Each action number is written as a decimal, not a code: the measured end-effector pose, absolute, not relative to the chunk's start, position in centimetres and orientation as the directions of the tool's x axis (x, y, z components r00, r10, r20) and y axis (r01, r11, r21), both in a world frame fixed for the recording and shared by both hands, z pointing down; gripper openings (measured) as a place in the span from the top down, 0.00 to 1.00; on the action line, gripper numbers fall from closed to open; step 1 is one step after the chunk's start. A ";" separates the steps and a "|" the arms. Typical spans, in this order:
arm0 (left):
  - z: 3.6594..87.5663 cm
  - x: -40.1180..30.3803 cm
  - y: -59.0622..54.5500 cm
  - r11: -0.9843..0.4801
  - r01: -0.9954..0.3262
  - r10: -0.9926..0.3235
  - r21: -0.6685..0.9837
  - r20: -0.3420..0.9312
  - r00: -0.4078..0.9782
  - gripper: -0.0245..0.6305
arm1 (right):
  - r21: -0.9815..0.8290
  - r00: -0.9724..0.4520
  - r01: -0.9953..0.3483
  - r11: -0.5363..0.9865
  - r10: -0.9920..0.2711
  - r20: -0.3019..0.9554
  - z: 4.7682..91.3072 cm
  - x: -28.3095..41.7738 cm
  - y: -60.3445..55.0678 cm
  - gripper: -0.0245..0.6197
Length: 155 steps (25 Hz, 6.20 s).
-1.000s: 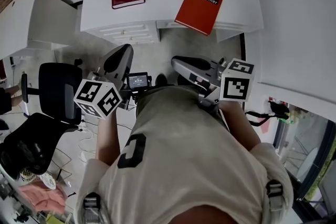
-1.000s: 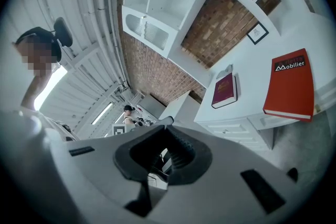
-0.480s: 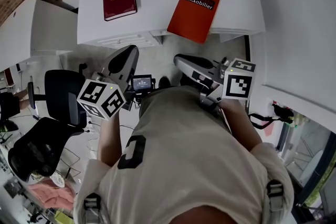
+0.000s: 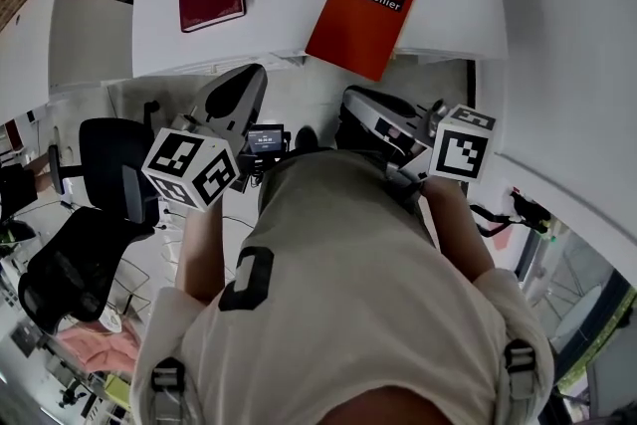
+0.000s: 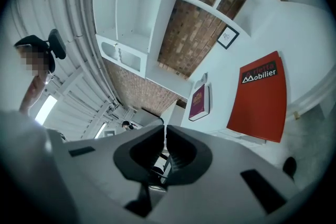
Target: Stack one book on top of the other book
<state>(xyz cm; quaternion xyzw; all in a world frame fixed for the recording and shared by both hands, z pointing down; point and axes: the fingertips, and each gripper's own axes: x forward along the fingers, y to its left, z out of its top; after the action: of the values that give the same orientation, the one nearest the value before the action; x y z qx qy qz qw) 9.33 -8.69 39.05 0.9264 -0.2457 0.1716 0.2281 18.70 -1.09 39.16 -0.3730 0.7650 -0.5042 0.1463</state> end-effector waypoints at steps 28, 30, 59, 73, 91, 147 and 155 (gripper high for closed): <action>38.8 14.7 -12.8 -0.737 -0.609 -0.463 0.294 0.437 0.771 0.96 | -0.889 -0.592 -0.240 -0.391 -0.666 0.453 62.4 30.6 -1.6 0.53; 38.7 14.7 -12.9 -0.732 -0.617 -0.472 0.291 0.437 0.766 0.96 | -0.902 -0.615 -0.234 -0.364 -0.663 0.427 62.7 30.1 -2.0 0.53; 37.8 12.9 -11.3 -0.645 -0.674 -0.534 0.361 0.418 0.735 0.96 | -0.997 -0.792 0.021 -0.074 -0.609 0.028 63.0 25.8 -5.0 0.69; 38.1 12.7 -10.3 -0.625 -0.687 -0.570 0.371 0.385 0.726 0.96 | -0.992 -0.795 -0.009 -0.126 -0.601 0.083 61.1 27.7 -3.5 0.71; 37.5 10.2 -10.5 -0.576 -0.750 -0.607 0.326 0.444 0.659 0.96 | -0.995 -0.785 -0.014 -0.104 -0.615 0.075 58.0 31.1 -4.7 0.71; 36.0 -16.3 -21.0 -0.576 -0.705 -0.663 0.414 0.269 0.699 0.96 | -0.983 -0.705 -0.185 -0.007 -0.696 0.138 50.4 13.4 -12.5 0.71; 37.3 -18.5 -21.5 -0.558 -0.700 -0.664 0.446 0.266 0.699 0.96 | -0.980 -0.712 -0.199 -0.002 -0.687 0.146 49.9 11.2 -13.2 0.71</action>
<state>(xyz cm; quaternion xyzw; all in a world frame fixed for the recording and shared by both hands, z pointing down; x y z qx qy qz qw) -18.50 -21.53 37.33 0.8820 -0.3866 0.0335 0.2674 11.17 -13.18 49.87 -0.3260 0.6791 -0.6284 0.1942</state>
